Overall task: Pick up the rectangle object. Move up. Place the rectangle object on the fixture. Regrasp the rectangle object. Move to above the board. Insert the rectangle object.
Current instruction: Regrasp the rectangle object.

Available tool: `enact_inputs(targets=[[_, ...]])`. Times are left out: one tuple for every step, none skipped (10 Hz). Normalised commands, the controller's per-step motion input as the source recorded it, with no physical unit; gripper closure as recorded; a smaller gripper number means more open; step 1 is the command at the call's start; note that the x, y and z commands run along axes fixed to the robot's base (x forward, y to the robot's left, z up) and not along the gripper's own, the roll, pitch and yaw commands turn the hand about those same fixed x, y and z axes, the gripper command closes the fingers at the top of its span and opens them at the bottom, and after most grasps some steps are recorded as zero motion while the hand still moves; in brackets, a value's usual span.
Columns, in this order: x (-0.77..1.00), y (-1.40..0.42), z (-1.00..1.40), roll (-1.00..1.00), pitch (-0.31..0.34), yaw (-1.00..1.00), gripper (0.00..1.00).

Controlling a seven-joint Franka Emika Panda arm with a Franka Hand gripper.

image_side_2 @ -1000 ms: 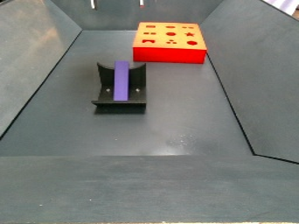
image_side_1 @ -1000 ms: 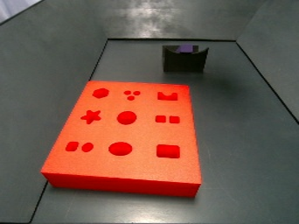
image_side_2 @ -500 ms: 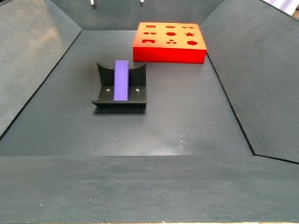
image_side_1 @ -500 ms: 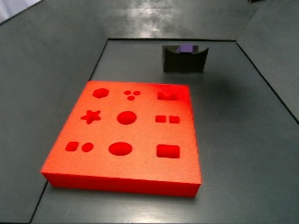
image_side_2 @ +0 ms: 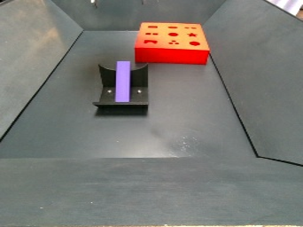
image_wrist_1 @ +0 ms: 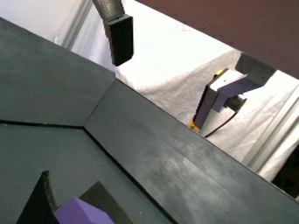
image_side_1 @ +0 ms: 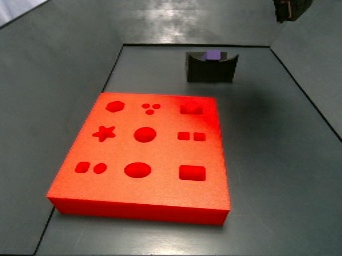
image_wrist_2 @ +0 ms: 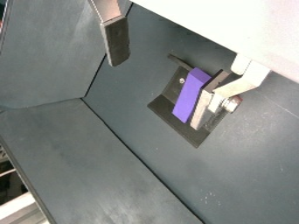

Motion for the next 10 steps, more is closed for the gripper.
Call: enact_inputs(targets=[[0.04,0.07,-1.0,0.13,0.012,0.22,0.0],[0.04,0.07,-1.0,0.13,-0.001,0.21,0.0],[0.05,0.07,-1.0,0.13,-0.041,0.18,0.0],[0.06,0.06,-1.0,0.11,-0.081,0.15,0.0],[0.07,0.06,-1.0,0.08,-0.109,0.1,0.0],[0.08,0.05,-1.0,0.08,-0.116,0.08,0.0],[0.09,0.05,-1.0,0.07,-0.119,0.04,0.0],[0.09,0.04,-1.0,0.07,-0.115,0.02,0.0],[0.1,0.04,-1.0,0.07,-0.091,-0.02,0.0],[0.11,0.03,-1.0,0.07,-0.08,-0.03,0.0]])
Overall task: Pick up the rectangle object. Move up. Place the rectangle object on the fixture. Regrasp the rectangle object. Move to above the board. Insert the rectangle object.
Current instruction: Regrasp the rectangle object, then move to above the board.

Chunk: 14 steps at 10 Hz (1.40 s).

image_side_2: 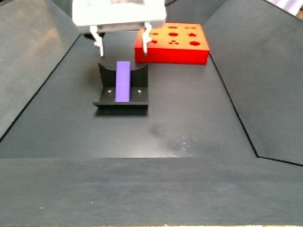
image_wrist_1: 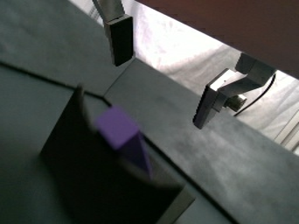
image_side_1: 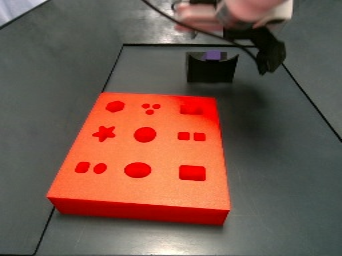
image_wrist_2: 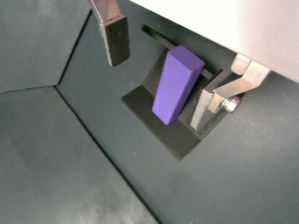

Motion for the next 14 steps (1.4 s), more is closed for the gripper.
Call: enact_inputs(targets=[[0.11,0.03,-0.93,0.07,-0.052,-0.04,0.0],[0.1,0.01,-0.78,0.06,-0.034,-0.04,0.0],[0.09,0.01,-0.64,0.06,-0.012,-0.03,0.0],[0.08,0.01,-0.5,0.06,-0.001,-0.03,0.0],[0.08,0.01,-0.32,0.06,0.005,-0.01,0.0],[0.05,0.0,-0.21,0.04,0.022,0.01,0.0],[0.01,-0.01,-0.17,0.05,0.016,0.01,0.0],[0.01,-0.01,-0.17,0.05,0.015,0.02,0.0],[0.01,-0.01,-0.17,0.05,0.015,0.02,0.0],[0.01,-0.01,-0.17,0.05,0.015,0.03,0.0],[0.0,0.0,0.0,0.0,0.0,0.0,1.0],[-0.13,-0.1,1.0,-0.38,0.126,-0.07,1.0],[-0.13,-0.1,1.0,-0.37,0.13,-0.06,1.0],[-0.13,-0.09,1.0,-0.34,0.119,-0.04,1.0]])
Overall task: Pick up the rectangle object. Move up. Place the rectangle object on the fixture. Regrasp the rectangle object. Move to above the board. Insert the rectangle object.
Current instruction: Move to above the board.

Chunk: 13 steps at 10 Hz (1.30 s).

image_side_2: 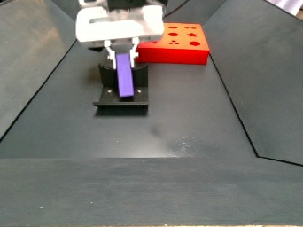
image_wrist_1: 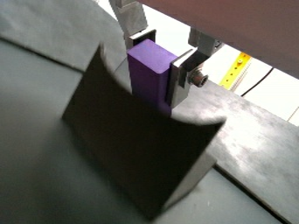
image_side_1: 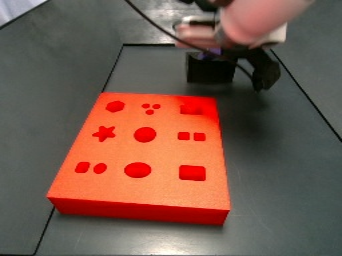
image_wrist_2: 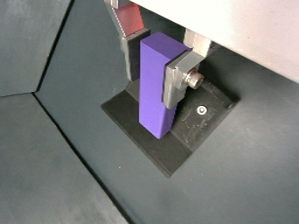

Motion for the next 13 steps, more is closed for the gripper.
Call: enact_inputs(targets=[[-0.12,-0.08,1.0,-0.27,0.079,0.01,1.0],[-0.12,-0.07,1.0,-0.19,0.044,0.04,1.0],[-0.12,-0.07,1.0,-0.15,0.027,0.05,1.0],[-0.12,-0.06,1.0,-0.12,0.02,0.05,1.0],[-0.11,-0.06,1.0,-0.08,0.016,0.04,1.0],[-0.11,-0.06,1.0,-0.07,0.016,0.03,1.0],[-0.11,-0.05,1.0,-0.05,0.015,0.02,1.0],[-0.11,-0.05,1.0,-0.05,0.018,0.02,1.0],[-0.1,-0.04,1.0,-0.05,0.018,0.01,1.0],[-0.08,-0.02,0.88,-0.05,0.019,0.01,1.0],[-0.07,-0.01,0.71,-0.06,0.023,0.01,1.0],[-0.05,-0.01,0.6,-0.06,0.03,0.01,1.0],[-0.04,-0.01,0.37,-0.06,0.037,0.01,1.0]])
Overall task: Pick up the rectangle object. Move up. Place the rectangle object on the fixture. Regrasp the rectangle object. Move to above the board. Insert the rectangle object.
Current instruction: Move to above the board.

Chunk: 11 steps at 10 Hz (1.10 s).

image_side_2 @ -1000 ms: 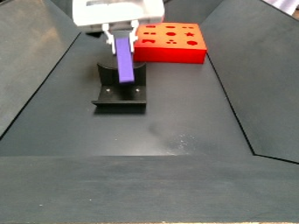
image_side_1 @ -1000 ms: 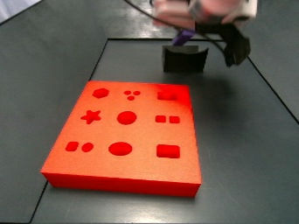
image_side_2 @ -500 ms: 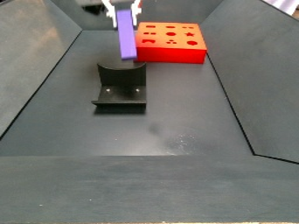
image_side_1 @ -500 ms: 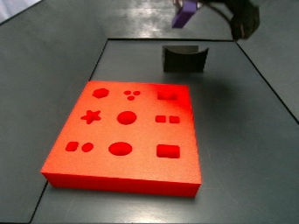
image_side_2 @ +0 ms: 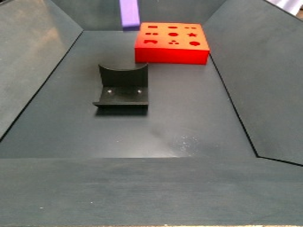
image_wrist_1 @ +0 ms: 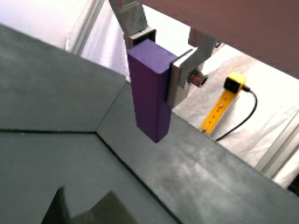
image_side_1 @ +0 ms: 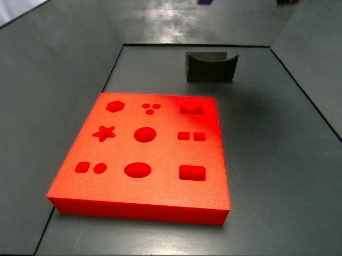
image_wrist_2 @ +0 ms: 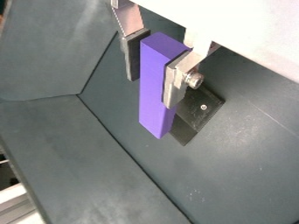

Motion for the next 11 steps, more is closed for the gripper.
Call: enact_inputs(targets=[[-0.49,-1.0,0.47,-1.0,-0.073,-0.08,1.0],[-0.49,-1.0,0.44,-1.0,-0.083,-0.09,1.0],[-0.52,-1.0,0.46,-1.0,-0.093,-0.09,1.0],[-0.54,-1.0,0.45,-1.0,-0.096,-0.09,1.0],[-0.55,-1.0,0.46,-1.0,-0.096,-0.1,1.0],[-0.56,-1.0,0.46,-1.0,-0.092,-0.1,1.0],[-0.58,-1.0,0.46,-1.0,-0.089,-0.11,1.0],[-0.58,-0.96,0.45,-1.0,-0.089,-0.11,1.0],[-0.38,-0.53,0.26,-1.0,-0.092,-0.11,1.0],[-0.23,-0.28,0.13,-1.0,-0.091,-0.1,1.0],[-0.13,-0.11,0.06,-0.87,-0.079,-0.08,1.0]])
